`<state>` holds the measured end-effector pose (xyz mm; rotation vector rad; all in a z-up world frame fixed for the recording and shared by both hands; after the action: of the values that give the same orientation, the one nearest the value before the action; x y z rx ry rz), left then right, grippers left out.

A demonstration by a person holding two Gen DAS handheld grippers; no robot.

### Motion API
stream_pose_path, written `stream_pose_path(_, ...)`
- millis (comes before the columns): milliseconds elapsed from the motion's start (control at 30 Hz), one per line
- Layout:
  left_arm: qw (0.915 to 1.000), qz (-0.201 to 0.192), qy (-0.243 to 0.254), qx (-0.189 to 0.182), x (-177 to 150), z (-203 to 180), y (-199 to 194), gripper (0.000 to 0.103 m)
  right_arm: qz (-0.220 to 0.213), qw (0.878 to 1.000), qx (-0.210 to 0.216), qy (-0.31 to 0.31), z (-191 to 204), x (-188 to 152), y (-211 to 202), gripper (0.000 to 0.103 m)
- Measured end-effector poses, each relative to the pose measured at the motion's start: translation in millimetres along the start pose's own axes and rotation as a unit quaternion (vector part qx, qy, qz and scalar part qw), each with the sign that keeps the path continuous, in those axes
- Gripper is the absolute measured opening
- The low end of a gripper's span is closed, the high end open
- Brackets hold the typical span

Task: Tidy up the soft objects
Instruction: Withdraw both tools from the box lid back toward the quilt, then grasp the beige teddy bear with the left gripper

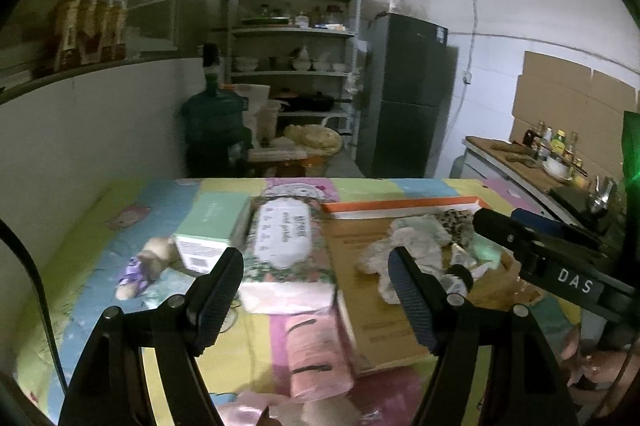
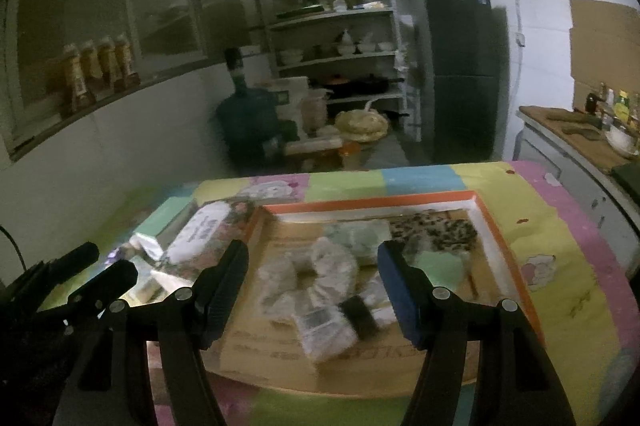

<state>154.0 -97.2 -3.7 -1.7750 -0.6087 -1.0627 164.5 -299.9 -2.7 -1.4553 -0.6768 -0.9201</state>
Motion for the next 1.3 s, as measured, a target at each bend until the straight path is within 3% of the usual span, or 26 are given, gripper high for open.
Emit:
stream_pose_path(600, 0.996, -0.024, -0.043, 0.074, -19, 75, -49, 0.074, 0.001, 0.998, 0.053, -0.045, 59, -16, -14, 0.069)
stream_pose_path(900, 0.9959, -0.03, -0.058, 0.063, -34, 97, -64, 0.074, 0.017, 0.994, 0.081, -0.068, 84, -35, -17, 0.069)
stream_pose_path(1000, 0.9978, -0.024, -0.054, 0.029, -40, 97, -63, 0.074, 0.023, 0.994, 0.084, -0.073, 90, -42, -15, 0.069)
stream_pose_path(1100, 0.9975, 0.001, -0.036, -0.061, -46, 93, -55, 0.074, 0.028, 0.994, 0.078, -0.07, 91, -44, -12, 0.069)
stream_pose_path(1167, 0.993, 0.016, -0.008, -0.116, -52, 87, -50, 0.075, 0.028, 0.994, 0.074, -0.07, 91, -44, -13, 0.069)
stream_pose_path(1300, 0.9786, 0.043, 0.088, -0.181, -63, 71, -46, 0.075, 0.028, 0.995, 0.067, -0.071, 92, -44, -13, 0.069)
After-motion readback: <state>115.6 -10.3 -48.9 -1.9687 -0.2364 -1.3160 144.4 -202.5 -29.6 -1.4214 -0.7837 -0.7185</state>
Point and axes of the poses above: each gripper's, at about its wrist camera, not at the fingertips, and y roughly the way its jaws point, z to its left, x to its top, the point moved 2 cm from there along y, roughly the way its jaws point, and after that the axes turned 14 degrees about -x, right-handed, at the moved point
